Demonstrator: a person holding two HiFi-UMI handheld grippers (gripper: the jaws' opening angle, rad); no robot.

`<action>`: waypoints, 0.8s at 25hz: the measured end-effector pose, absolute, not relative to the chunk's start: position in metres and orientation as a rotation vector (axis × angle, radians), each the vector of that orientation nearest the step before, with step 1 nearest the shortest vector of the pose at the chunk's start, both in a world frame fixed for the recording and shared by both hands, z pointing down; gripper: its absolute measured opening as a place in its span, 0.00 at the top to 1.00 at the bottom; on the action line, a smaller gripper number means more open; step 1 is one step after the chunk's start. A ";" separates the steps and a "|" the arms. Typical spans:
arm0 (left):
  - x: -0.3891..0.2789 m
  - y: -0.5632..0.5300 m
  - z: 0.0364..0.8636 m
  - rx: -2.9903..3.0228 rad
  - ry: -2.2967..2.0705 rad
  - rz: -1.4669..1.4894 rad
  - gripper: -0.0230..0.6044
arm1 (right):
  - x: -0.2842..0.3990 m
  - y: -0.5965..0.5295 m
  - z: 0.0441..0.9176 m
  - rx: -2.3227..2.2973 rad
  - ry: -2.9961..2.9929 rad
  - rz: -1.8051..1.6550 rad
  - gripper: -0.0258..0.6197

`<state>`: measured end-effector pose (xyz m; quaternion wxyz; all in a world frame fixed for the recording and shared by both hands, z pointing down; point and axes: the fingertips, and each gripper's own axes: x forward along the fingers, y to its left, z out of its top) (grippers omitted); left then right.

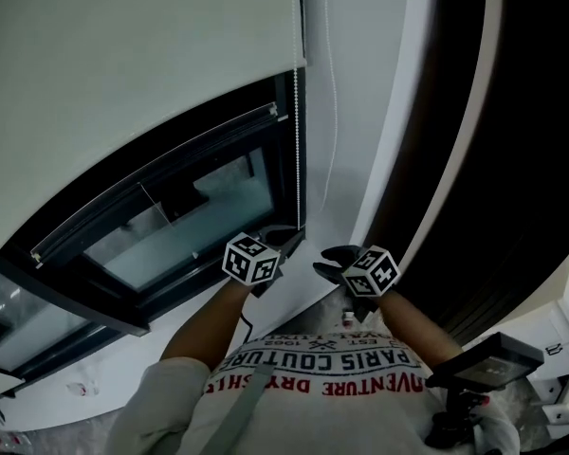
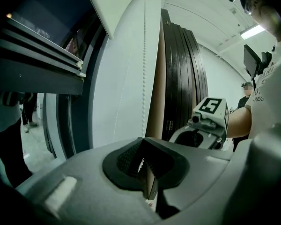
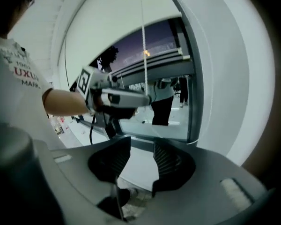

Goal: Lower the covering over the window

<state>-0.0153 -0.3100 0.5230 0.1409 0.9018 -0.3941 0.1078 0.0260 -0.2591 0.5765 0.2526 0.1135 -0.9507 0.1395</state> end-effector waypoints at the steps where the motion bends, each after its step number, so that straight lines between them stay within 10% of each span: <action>1: -0.014 -0.308 0.523 2.605 -1.136 0.308 0.96 | 0.023 -0.264 0.559 0.313 -2.628 0.382 0.73; 13: 0.026 -0.282 0.517 2.643 -1.067 0.271 0.96 | 0.002 -0.290 0.385 0.319 -3.001 0.215 0.75; 20: 0.036 -0.275 0.515 2.661 -1.094 0.259 0.96 | 0.009 -0.289 0.374 0.359 -3.032 0.175 0.95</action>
